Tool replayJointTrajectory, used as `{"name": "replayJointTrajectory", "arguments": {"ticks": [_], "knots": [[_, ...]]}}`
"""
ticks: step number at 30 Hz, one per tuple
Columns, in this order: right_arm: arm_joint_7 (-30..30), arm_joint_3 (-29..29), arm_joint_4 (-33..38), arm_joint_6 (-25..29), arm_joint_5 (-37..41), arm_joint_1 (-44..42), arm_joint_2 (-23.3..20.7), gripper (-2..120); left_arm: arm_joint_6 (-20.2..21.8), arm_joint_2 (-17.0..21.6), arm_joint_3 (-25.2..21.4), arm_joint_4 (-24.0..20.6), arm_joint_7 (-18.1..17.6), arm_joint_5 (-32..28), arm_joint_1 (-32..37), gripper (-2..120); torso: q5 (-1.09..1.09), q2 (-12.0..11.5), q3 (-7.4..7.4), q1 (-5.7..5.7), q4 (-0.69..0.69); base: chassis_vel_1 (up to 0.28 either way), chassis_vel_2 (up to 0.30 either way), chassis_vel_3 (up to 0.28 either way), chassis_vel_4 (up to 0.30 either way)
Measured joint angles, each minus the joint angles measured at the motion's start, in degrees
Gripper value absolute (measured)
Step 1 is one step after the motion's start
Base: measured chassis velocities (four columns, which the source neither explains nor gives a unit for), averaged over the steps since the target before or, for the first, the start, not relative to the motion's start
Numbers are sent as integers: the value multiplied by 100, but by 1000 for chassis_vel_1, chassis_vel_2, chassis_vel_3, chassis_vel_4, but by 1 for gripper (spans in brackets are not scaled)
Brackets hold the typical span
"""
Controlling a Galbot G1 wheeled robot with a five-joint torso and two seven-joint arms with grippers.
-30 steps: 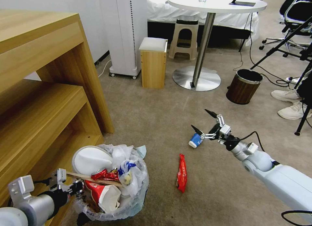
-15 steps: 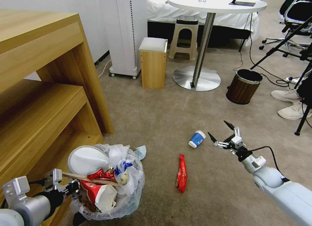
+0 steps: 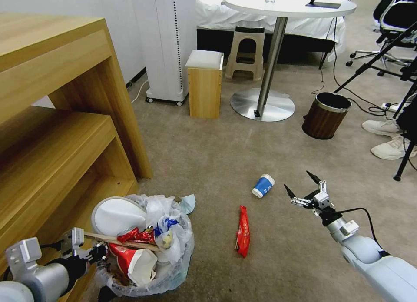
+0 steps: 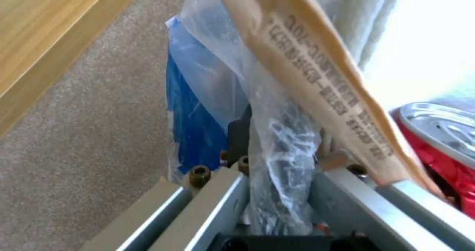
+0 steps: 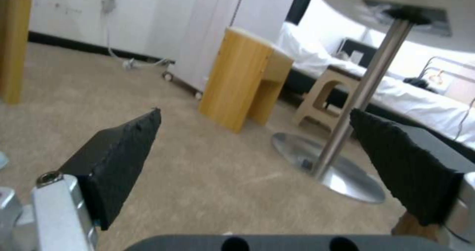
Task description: Pick up the trash bin and place the garbage on the floor into it.
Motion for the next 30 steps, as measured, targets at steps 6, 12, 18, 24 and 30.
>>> {"name": "replayJointTrajectory", "arguments": {"ticks": [6, 12, 18, 24, 30], "knots": [[73, 121, 104, 2, -92, -110, 14, 95, 4, 45, 31, 0, 31, 8, -22, 0, 1, 0, 0, 0, 0, 0, 0, 0, 0], [-106, 258, 168, 2, -107, -189, 12, 94, 8, 72, 38, 0, 62, 8, -24, 0, 1, 0, 0, 0, 0, 0, 0, 0, 0], [-218, 355, 257, 2, -116, -315, -38, 95, 8, 101, 39, 0, 66, 2, -25, 0, 2, 0, 0, 0, 0, 0, 0, 0, 0], [-225, 369, 256, 2, -127, -321, -35, 96, 9, 93, 41, 0, 69, 5, -12, 0, 2, 0, 0, 0, 0, 0, 0, 0, 0], [-195, 372, 299, 2, -165, -312, -23, 95, 10, 68, 58, 0, 74, 13, -7, 0, 1, 0, 0, 0, 0, 0, 0, 0, 0]]}}
